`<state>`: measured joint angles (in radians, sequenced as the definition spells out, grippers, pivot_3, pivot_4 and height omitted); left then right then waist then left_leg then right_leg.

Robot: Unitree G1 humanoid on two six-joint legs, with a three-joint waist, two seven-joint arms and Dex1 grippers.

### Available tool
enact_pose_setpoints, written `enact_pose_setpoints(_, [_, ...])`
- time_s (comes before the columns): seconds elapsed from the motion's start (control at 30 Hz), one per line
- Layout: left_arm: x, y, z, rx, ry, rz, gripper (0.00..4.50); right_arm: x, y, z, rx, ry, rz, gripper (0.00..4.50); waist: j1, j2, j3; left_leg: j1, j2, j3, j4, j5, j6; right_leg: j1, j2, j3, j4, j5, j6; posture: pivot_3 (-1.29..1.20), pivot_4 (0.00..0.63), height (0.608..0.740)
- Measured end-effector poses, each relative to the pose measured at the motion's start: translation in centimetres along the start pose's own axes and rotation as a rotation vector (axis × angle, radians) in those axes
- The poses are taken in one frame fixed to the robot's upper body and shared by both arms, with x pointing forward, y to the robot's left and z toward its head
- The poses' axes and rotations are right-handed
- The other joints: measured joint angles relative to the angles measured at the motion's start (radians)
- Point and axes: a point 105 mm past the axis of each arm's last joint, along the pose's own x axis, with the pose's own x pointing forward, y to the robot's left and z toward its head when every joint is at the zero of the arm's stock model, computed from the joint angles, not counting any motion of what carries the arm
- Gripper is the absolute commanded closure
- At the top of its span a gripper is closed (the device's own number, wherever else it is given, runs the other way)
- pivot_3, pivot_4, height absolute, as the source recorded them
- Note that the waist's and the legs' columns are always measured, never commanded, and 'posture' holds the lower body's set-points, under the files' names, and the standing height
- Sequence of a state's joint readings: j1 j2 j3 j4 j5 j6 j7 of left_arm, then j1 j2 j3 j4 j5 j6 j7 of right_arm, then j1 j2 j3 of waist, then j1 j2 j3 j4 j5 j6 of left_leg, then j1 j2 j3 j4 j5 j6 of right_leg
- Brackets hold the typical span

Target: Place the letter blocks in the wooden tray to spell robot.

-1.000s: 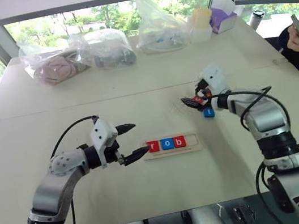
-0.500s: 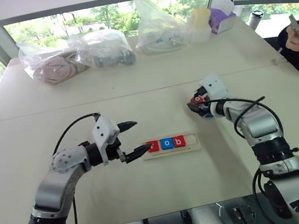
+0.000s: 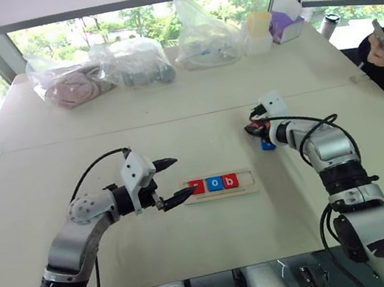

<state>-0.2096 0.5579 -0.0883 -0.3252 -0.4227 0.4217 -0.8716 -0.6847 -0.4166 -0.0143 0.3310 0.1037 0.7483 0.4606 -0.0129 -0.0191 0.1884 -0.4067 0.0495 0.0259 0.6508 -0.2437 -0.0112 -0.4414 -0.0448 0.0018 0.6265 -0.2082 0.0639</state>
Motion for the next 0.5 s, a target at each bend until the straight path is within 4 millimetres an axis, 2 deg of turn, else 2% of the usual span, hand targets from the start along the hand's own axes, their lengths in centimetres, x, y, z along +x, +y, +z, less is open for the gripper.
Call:
enact_pose_setpoints(0.13, [0.5, -0.3, 0.1, -0.001, -0.016, -0.016, 0.00, -2.0, 0.1, -0.3, 0.012, 0.031, -0.020, 3.28, 0.002, 0.000, 0.000, -0.001, 0.000, 0.000, 0.000, 0.000, 0.000, -0.001, 0.000, 0.000, 0.000, -0.001, 0.001, 0.00, 0.150, 0.740])
enact_pose_setpoints(0.3, [1.0, -0.4, 0.4, 0.004, -0.031, -0.033, 0.00, -6.8, 0.0, 2.3, 0.069, -0.021, -0.101, 3.28, -0.001, 0.000, 0.000, -0.001, 0.000, 0.000, -0.001, 0.000, 0.000, -0.002, 0.000, 0.000, 0.001, -0.001, 0.001, 0.00, 0.150, 0.740])
enact_pose_setpoints(0.37, [1.3, -0.6, 0.2, 0.001, -0.029, -0.049, 0.00, -8.9, 0.6, 2.4, 0.105, -0.023, -0.131, 3.28, 0.000, 0.000, 0.000, 0.000, 0.000, -0.001, -0.001, 0.000, 0.000, -0.002, 0.000, 0.000, 0.002, -0.001, 0.000, 0.00, 0.150, 0.740])
enact_pose_setpoints(0.43, [1.5, -0.6, 0.0, -0.006, -0.033, -0.058, 0.00, -10.4, 1.5, 1.5, 0.139, -0.012, -0.149, 3.28, 0.001, 0.000, 0.000, 0.000, 0.000, -0.001, -0.001, 0.000, 0.000, -0.002, 0.000, -0.001, 0.001, -0.001, 0.000, 0.00, 0.150, 0.740])
enact_pose_setpoints(0.5, [1.6, -0.6, -0.1, -0.005, -0.029, -0.068, 0.00, -11.2, 2.2, -0.2, 0.159, 0.026, -0.166, 3.28, 0.000, 0.000, 0.000, -0.001, 0.000, -0.001, -0.001, 0.000, 0.000, -0.002, 0.000, -0.001, 0.001, -0.001, 0.000, 0.00, 0.150, 0.740])
